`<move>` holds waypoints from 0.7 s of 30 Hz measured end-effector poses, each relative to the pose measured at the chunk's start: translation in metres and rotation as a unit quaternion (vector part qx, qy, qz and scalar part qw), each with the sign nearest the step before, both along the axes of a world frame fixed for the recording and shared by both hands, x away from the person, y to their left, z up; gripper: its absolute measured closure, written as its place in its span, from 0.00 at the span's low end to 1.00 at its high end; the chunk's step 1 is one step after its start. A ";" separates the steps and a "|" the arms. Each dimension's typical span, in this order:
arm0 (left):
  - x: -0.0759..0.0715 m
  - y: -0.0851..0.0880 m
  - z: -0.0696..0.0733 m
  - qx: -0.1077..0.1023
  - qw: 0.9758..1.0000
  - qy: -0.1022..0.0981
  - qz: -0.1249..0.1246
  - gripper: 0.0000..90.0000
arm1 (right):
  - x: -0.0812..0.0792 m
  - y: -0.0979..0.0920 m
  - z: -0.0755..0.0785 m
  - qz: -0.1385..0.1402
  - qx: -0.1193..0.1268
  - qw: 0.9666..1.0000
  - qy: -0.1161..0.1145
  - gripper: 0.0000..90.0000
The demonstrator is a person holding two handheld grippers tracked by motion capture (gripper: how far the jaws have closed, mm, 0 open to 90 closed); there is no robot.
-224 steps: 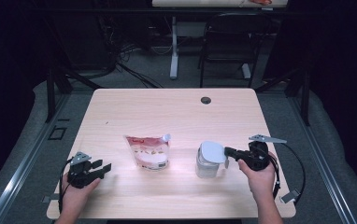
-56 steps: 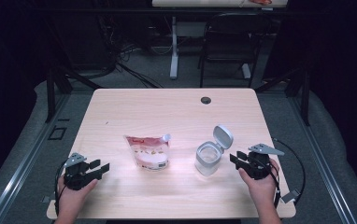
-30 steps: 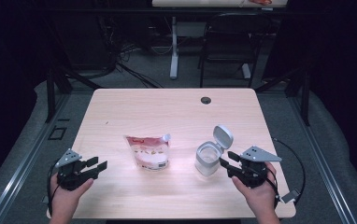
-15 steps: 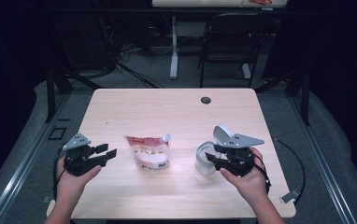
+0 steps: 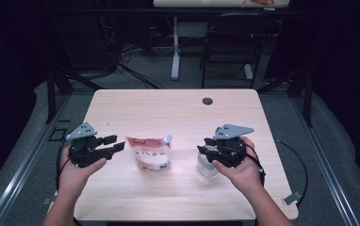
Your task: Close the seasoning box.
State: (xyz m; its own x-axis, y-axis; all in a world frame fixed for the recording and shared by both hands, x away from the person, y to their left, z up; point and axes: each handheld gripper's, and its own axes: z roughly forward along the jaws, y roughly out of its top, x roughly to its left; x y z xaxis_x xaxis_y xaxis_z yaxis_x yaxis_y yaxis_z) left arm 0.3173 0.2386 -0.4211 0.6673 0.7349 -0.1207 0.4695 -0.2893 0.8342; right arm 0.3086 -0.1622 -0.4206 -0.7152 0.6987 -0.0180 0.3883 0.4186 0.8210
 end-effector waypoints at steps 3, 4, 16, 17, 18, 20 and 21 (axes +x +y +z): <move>0.003 -0.004 0.008 0.010 1.000 -0.006 -0.004 0.62 | 0.003 0.006 0.003 0.009 -0.002 1.000 -0.002 0.69; 0.004 -0.005 0.010 0.012 1.000 -0.007 -0.006 0.62 | 0.004 0.008 0.004 0.011 0.001 1.000 -0.004 0.69; 0.012 -0.016 0.003 0.015 0.999 -0.001 -0.051 0.60 | 0.014 0.030 0.008 0.039 0.010 0.999 0.008 0.63; 0.013 -0.015 0.001 0.019 0.999 0.002 -0.049 0.60 | 0.015 0.033 0.007 0.041 0.008 0.999 0.010 0.62; 0.014 -0.014 -0.001 0.020 0.999 0.000 -0.049 0.60 | 0.017 0.035 0.006 0.043 0.006 0.999 0.011 0.62; 0.015 -0.013 -0.005 0.017 0.999 0.003 -0.051 0.60 | 0.020 0.039 0.005 0.045 0.009 0.999 0.015 0.61; 0.016 -0.013 -0.008 0.017 0.998 0.007 -0.052 0.60 | 0.021 0.041 0.004 0.048 0.009 0.999 0.015 0.60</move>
State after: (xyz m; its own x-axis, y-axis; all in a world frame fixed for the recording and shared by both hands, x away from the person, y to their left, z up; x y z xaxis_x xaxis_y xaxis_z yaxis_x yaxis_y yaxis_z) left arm 0.3331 0.2254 -0.4291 0.7385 0.6659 -0.1056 0.4463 -0.3655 0.8168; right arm 0.3293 -0.1210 -0.4165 -0.7793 0.6265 0.0158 0.3714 0.4413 0.8169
